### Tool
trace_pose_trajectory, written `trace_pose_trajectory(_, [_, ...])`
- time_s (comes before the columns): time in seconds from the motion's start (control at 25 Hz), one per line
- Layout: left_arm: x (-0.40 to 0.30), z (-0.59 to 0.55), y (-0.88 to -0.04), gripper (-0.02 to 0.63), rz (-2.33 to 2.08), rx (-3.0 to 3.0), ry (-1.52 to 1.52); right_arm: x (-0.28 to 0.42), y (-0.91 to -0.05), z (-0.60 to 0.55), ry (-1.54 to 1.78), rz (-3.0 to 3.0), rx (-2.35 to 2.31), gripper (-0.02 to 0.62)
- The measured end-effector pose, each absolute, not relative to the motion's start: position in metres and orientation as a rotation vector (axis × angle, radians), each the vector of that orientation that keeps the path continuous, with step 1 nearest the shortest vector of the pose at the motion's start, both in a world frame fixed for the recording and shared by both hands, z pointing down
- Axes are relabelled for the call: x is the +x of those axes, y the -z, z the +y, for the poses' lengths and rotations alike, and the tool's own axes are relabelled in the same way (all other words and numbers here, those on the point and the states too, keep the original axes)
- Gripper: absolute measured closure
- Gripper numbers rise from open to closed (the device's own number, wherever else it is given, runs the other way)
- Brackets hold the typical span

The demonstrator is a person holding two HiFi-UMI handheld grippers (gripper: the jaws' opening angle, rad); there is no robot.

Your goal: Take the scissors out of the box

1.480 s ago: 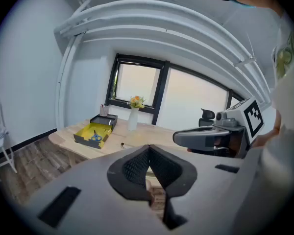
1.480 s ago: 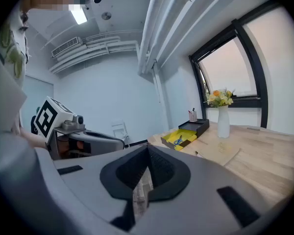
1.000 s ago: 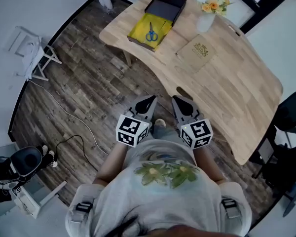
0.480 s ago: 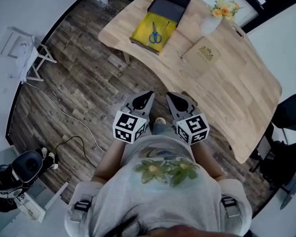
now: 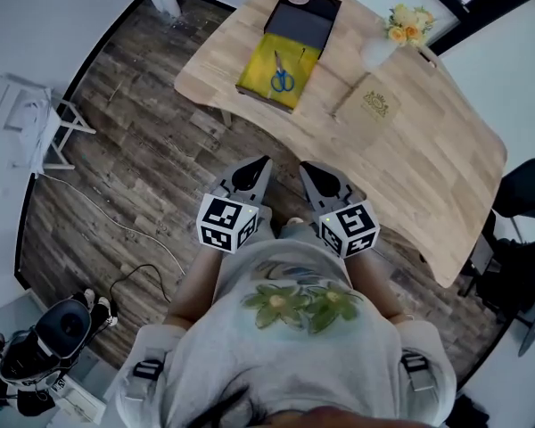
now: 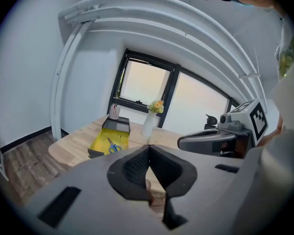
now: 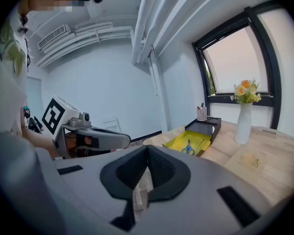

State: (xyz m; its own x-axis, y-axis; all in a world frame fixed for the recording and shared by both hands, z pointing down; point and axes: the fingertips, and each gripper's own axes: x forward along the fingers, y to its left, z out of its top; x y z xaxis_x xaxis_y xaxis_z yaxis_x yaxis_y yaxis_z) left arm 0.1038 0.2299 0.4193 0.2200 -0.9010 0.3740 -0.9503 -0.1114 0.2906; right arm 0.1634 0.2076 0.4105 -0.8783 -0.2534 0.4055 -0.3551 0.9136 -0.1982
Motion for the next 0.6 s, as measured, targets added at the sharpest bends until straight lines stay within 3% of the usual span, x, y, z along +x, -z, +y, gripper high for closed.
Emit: trace_pose_trajectory(0.6, [0.022,0.228,-0.428,0.600,-1.595,2.098,-0.172,0.088,-0.415,0.203,-0.282,-2.641,0.625,0.589])
